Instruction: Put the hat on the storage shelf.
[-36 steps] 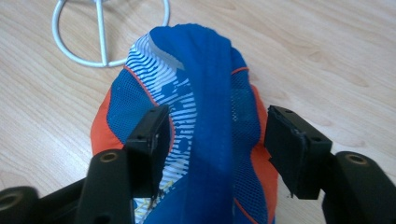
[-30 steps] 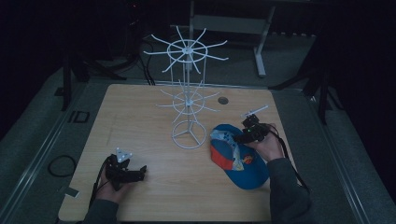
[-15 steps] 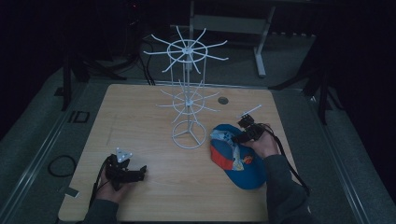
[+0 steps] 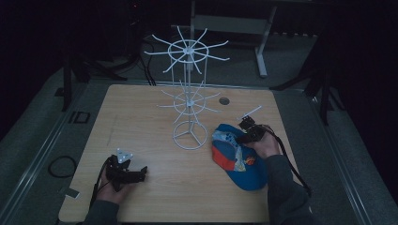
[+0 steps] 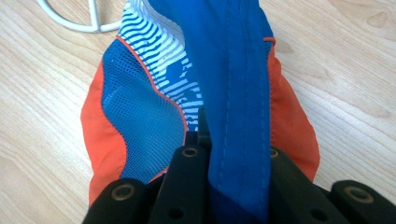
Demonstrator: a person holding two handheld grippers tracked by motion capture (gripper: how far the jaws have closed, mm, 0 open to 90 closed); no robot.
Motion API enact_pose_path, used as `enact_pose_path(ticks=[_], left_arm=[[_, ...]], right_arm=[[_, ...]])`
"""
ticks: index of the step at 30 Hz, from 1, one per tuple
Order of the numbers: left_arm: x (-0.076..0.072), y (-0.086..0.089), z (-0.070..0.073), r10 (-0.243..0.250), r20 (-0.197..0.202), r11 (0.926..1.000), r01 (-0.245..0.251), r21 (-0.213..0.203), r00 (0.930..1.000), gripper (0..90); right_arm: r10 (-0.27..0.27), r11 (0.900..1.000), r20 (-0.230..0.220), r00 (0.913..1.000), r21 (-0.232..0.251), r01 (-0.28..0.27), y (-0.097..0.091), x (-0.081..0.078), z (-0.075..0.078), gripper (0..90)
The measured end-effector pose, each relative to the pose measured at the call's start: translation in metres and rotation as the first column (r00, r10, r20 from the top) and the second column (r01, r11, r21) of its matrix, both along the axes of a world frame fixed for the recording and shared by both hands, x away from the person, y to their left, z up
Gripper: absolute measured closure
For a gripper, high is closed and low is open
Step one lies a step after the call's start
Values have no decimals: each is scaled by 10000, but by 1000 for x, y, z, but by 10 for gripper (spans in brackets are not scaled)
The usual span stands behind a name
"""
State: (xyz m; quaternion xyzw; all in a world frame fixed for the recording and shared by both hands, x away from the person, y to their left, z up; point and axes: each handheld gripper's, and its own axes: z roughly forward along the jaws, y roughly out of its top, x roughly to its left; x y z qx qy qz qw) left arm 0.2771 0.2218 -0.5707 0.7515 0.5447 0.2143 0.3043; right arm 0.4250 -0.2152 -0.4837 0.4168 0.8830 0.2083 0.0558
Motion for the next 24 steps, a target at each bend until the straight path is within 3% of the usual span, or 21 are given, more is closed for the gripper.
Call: enact_pose_path(ticks=[7,8,24], left_arm=[[0,0,0,2,0,10000,-2,2,10000,31],[0,0,0,2,0,10000,-2,-1,10000,31],[0,0,0,4,-2,10000,-4,2,10000,31]], right_arm=[[-35,9999,351,9994,108,31,-4,-6,7,875],[-6,9998,552,9985,198,-5,-7,-9,11,875],[-348,9955,1317,9907,925,227,-18,-22,34,875]])
